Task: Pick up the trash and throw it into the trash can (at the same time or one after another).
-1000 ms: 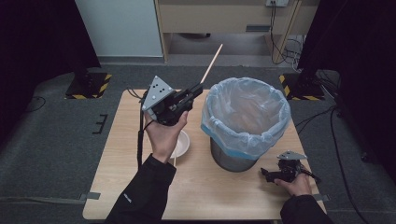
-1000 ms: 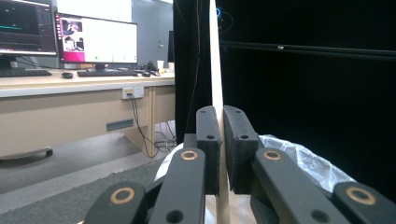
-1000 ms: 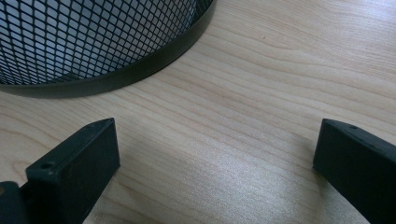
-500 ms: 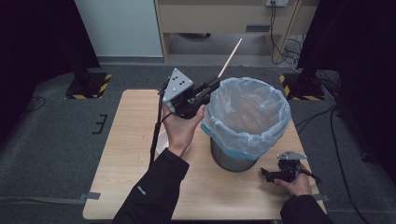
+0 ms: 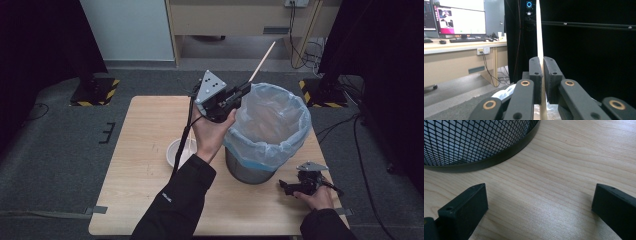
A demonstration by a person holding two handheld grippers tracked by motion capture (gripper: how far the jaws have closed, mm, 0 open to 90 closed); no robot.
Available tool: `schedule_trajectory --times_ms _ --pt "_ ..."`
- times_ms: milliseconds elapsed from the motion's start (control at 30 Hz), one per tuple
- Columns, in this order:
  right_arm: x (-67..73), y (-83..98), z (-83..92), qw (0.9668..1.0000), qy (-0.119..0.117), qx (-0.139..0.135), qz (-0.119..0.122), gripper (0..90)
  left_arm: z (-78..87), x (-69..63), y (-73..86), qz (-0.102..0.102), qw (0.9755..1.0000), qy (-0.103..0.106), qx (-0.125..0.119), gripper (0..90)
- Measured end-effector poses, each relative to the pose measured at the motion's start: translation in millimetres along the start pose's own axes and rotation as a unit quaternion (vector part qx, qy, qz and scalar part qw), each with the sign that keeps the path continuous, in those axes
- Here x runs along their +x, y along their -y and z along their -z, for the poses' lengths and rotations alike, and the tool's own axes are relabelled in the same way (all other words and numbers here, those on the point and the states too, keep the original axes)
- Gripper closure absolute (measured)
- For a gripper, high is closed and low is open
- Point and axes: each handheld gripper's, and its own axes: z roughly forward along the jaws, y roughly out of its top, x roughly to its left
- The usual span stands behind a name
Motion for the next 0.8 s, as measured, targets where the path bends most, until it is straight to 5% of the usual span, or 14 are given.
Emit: schedule_trajectory --times_ms 333,467,800 --pt "0.2 0.0 0.0 1.0000 0.000 0.000 -0.001 0.7 -24.3 -0.1 6.6 -0.009 0.9996 0.007 0.027 84.7" --pt "0.0 0.0 -0.1 1.0000 0.000 -0.001 0.001 0.7 -28.3 0.4 9.9 -0.011 0.9992 0.015 0.035 78.1" --pt "-0.2 -0.1 -0.3 1.0000 -0.002 -0.001 0.005 0.7 -5.2 10.1 10.0 -0.013 0.9992 0.008 0.036 64.5"
